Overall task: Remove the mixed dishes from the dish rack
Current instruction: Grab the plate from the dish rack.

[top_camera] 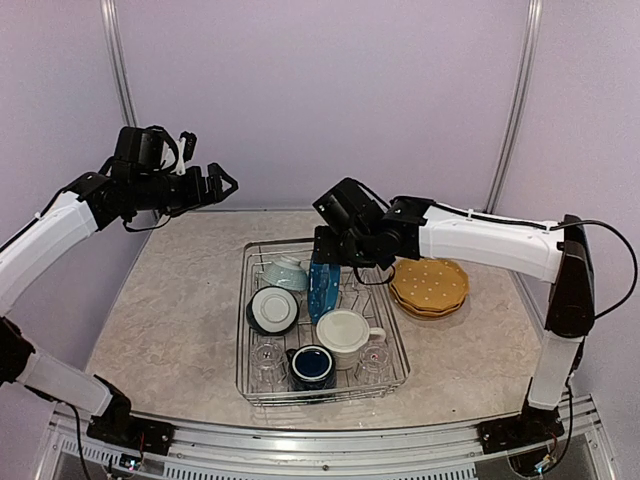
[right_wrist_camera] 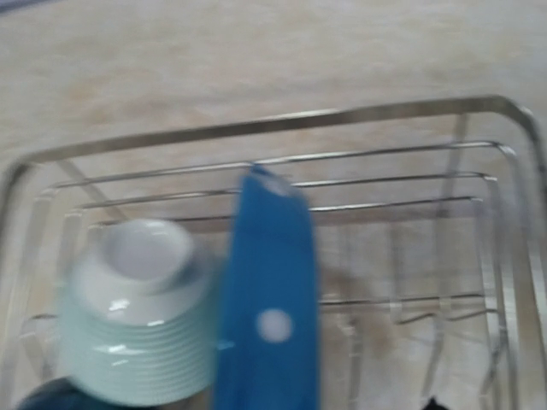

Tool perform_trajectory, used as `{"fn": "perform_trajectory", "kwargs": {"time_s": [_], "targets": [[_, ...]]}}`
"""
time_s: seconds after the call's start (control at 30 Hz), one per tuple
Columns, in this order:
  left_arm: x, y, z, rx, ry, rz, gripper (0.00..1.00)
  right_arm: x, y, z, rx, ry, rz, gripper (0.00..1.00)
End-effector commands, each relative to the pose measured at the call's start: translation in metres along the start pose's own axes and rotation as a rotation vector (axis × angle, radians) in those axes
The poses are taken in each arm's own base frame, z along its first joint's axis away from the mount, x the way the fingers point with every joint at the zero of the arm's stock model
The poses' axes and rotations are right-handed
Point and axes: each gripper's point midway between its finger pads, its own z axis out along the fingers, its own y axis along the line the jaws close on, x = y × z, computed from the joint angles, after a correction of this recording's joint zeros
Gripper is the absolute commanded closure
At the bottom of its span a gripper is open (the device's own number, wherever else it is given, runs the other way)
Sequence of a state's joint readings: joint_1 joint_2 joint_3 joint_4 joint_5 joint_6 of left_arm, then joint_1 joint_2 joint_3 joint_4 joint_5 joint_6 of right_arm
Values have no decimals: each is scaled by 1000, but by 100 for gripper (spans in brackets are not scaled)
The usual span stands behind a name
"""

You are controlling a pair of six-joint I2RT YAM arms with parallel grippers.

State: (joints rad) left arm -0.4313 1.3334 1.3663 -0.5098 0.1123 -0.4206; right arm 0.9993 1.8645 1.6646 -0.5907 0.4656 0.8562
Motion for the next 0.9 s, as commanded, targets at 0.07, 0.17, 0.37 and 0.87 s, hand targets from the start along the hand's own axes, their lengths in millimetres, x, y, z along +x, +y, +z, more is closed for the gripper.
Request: {"fn": "perform_trajectory", "kwargs": {"time_s": [0.07, 0.17, 0.37, 0.87], "targets": [[-12, -6, -14, 22, -33, -8, 1, 18, -27, 18, 240, 4, -75, 36], [-12, -7, -15, 22, -36, -8, 1, 23, -23, 26, 265, 9, -92, 40], [-14, -6, -18, 20, -47, -10, 1, 26, -23, 33, 331, 9, -104, 51], [-15, -8, -21, 31, -52, -16, 1, 20, -15, 32, 336, -6, -83, 83]]}}
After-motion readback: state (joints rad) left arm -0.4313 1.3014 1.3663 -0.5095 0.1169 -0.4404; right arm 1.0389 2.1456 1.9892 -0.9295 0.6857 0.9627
